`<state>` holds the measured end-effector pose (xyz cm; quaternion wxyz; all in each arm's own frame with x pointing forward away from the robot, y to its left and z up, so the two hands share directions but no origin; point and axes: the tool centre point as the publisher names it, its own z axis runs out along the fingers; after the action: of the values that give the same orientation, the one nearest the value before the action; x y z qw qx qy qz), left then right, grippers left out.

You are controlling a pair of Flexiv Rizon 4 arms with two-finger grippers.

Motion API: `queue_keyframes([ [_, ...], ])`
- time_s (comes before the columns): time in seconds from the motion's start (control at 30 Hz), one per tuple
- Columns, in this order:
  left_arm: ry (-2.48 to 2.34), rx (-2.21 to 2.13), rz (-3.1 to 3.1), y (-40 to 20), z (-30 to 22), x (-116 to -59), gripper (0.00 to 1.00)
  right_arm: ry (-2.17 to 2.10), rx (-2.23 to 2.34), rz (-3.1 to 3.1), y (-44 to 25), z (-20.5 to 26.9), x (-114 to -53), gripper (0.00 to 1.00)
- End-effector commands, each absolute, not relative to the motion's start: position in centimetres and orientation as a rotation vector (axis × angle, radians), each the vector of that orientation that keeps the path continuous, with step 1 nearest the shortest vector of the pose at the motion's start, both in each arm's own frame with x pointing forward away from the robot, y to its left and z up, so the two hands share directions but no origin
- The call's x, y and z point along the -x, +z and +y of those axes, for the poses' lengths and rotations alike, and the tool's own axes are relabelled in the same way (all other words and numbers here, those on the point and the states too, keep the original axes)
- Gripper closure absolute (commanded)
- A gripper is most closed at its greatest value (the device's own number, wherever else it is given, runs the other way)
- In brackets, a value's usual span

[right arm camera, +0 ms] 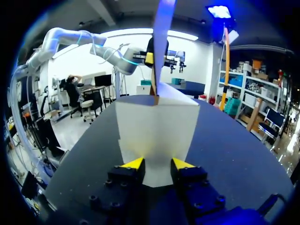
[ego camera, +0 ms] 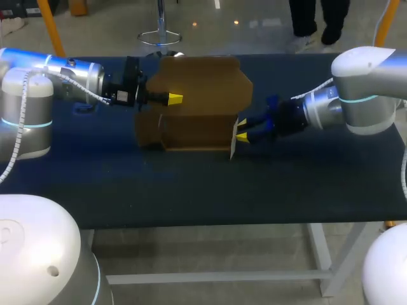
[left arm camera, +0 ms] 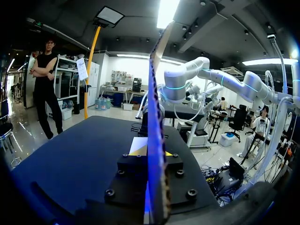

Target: Assemble the packaging by folding the flat box into shape, placing the metal phone stand inside, and closing the box properly

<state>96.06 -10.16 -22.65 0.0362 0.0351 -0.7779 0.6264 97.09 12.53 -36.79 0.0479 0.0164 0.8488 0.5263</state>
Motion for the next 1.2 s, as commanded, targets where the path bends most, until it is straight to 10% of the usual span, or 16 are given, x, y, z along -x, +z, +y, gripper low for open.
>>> queue_keyframes([
  [0.03,1.921,-0.105,-2.387,-22.8,-10.1,-96.1,1.0,1.611,-0.06,2.579,-37.1,13.0,-97.1,0.6],
  [1.2,1.921,-0.105,-2.387,-22.8,-10.1,-96.1,1.0,1.6,-0.461,2.359,-37.5,13.6,-96.4,0.53],
])
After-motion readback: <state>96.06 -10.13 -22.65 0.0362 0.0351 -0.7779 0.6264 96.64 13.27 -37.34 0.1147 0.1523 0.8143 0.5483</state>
